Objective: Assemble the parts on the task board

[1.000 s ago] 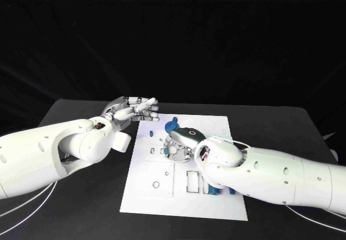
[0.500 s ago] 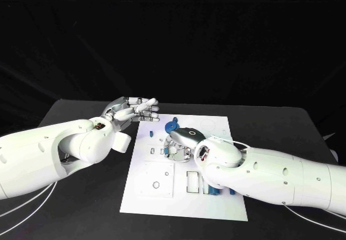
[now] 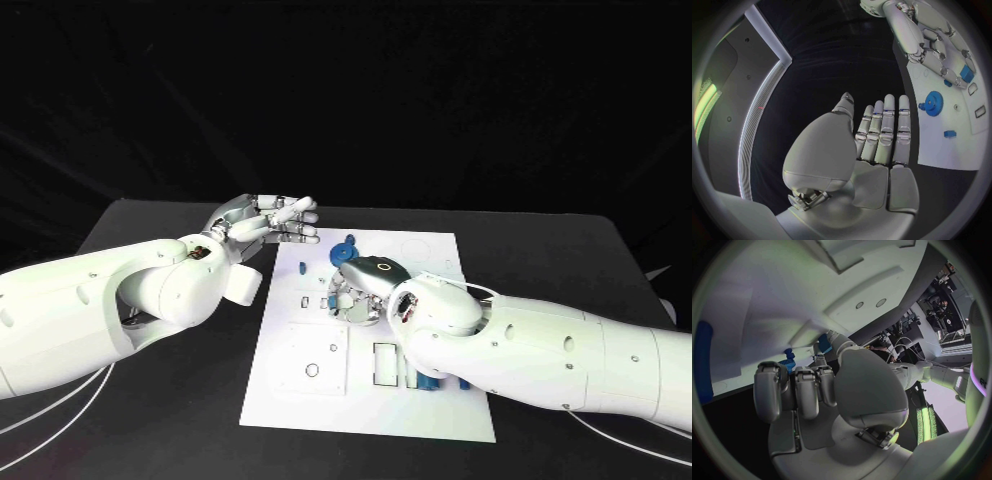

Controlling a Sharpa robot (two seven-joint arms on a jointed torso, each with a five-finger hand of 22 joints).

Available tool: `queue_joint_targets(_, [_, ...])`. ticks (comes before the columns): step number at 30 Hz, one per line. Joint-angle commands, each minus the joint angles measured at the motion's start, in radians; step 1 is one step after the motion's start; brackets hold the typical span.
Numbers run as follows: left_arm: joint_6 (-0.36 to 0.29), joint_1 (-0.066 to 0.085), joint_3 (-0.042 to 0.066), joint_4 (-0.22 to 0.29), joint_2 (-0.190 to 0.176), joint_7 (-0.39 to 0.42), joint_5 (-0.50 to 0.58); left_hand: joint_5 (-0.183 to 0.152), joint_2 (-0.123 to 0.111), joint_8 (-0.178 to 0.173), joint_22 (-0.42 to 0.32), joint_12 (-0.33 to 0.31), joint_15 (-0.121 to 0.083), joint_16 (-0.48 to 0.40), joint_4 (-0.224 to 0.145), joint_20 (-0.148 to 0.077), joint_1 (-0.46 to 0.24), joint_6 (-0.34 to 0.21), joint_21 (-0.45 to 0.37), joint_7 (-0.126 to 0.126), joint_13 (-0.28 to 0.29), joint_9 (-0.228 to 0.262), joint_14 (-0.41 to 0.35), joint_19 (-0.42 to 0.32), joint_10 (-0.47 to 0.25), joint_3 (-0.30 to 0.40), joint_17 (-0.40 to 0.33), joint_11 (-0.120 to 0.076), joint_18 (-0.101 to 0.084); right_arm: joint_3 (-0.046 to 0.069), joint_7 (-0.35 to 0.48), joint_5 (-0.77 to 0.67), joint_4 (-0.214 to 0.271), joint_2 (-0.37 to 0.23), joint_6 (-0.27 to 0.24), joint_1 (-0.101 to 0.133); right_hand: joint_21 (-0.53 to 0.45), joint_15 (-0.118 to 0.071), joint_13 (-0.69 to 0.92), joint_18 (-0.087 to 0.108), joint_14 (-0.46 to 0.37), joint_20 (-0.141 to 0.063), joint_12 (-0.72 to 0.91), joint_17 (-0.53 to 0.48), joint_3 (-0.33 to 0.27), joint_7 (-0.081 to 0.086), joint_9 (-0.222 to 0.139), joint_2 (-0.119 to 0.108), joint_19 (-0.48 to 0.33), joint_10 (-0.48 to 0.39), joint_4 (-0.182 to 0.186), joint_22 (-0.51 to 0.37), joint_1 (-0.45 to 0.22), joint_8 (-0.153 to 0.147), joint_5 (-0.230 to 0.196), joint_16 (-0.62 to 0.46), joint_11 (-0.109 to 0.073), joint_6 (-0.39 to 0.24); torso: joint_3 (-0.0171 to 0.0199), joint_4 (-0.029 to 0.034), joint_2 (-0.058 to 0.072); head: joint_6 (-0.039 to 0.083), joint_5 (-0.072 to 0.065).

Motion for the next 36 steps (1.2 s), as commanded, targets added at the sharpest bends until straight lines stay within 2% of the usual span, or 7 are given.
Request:
queue_joint_targets(1, [0.019,0.001,0.001,0.002,0.002,0.004,0.002,0.001,0.007,-0.004,-0.001,-0.002,0.002,-0.002,-0.005,0.005,0.004,-0.001,-0.007,0.009,0.0,-0.001,-0.004,-0.005,-0.008,-0.002,0.001,-0.001,0.012,-0.001,-0.01,-0.013,-0.002,0.0,0.011,-0.002,-0.006,0.01,0.142,0.01,0.102,0.003,-0.007,0.263,-0.015,0.005,-0.002,-0.011,-0.004,0.005,0.007,0.116,-0.021,-0.01,-0.006,0.004,0.01,-0.012,0.0002,0.0,0.0,-0.001,0.0])
queue_joint_targets(6, [0.02,0.001,0.001,0.001,0.002,0.003,0.002,0.001,0.007,-0.004,-0.001,-0.002,0.002,-0.002,-0.005,0.005,0.004,-0.001,-0.007,0.009,0.0,-0.001,-0.004,-0.005,-0.008,-0.002,0.001,-0.001,0.012,-0.001,-0.008,-0.013,-0.002,0.001,0.006,-0.002,-0.012,0.016,0.137,0.011,0.102,0.009,-0.01,0.263,-0.044,0.011,0.0,-0.03,-0.008,0.001,0.02,0.113,-0.047,-0.017,-0.014,0.004,0.016,-0.028,0.0001,0.0001,0.0,0.0,0.0])
queue_joint_targets(15, [0.021,0.001,0.001,0.001,0.003,0.002,0.002,0.001,0.007,-0.004,-0.001,-0.002,0.002,-0.002,-0.005,0.005,0.004,-0.001,-0.007,0.009,0.0,-0.001,-0.004,-0.005,-0.008,-0.002,0.001,-0.001,0.012,-0.001,-0.008,-0.013,-0.003,0.002,-0.012,-0.002,-0.02,0.02,0.13,0.013,0.102,0.014,-0.016,0.263,-0.076,0.015,0.003,-0.035,-0.013,-0.007,0.032,0.107,-0.058,-0.024,-0.035,0.004,0.021,-0.047,-0.0001,0.0,0.0,-0.001,-0.001])
queue_joint_targets(25, [0.034,0.001,0.001,-0.007,0.003,-0.006,-0.007,0.001,0.008,-0.004,-0.001,-0.003,0.002,-0.002,-0.005,0.006,0.004,-0.001,-0.007,0.009,0.001,-0.001,-0.004,-0.005,-0.008,-0.003,0.002,0.0,0.012,-0.001,0.023,-0.004,0.038,-0.038,-0.123,0.0,-0.047,0.028,0.1,0.02,0.102,0.022,-0.039,0.263,-0.163,0.024,0.012,-0.051,-0.03,-0.037,0.071,0.089,-0.077,-0.033,-0.034,0.004,0.03,-0.087,0.0006,-0.0009,-0.002,-0.001,-0.001])
queue_joint_targets(27, [0.047,0.001,0.001,-0.012,0.003,-0.014,-0.025,0.001,0.014,0.003,-0.001,0.003,-0.006,0.002,-0.006,0.004,0.009,0.016,-0.004,-0.01,0.004,0.003,0.008,0.002,0.009,-0.004,0.006,-0.014,0.014,0.0,0.091,0.042,0.056,-0.062,-0.168,0.005,-0.064,0.027,0.093,0.025,0.098,0.022,-0.045,0.247,-0.173,0.022,0.016,-0.046,-0.042,-0.043,0.075,0.075,-0.068,-0.027,-0.023,-0.004,0.029,-0.082,0.0004,-0.0012,-0.003,-0.001,0.001])
queue_joint_targets(30, [0.088,0.001,0.001,-0.026,0.003,-0.035,-0.065,0.001,0.017,0.014,0.001,0.02,-0.029,0.004,0.006,-0.006,0.002,0.059,0.008,-0.038,0.01,0.01,0.04,0.028,0.074,-0.015,0.013,-0.04,0.015,0.002,0.256,0.22,0.082,-0.112,-0.202,0.024,-0.097,0.019,0.079,0.033,0.087,0.018,-0.057,0.207,-0.145,0.013,0.03,-0.002,-0.064,-0.053,0.049,0.049,0.006,-0.003,-0.012,-0.023,0.019,-0.052,-0.0001,-0.0022,-0.006,0.004,0.003])
queue_joint_targets(36, [0.15,0.001,0.0,-0.061,0.005,-0.111,-0.2,0.003,0.024,0.021,0.022,0.041,-0.081,0.058,0.02,-0.054,0.013,0.125,0.065,-0.066,0.019,0.015,0.205,0.138,0.194,-0.03,0.055,-0.081,0.017,0.005,0.453,0.539,0.13,-0.23,-0.137,0.082,-0.119,0.018,0.063,0.038,0.085,0.014,-0.072,0.199,-0.133,0.014,0.032,0.014,-0.077,-0.066,0.032,0.033,0.038,-0.004,0.001,-0.027,0.018,-0.054,0.0023,-0.0077,-0.018,0.003,0.008])
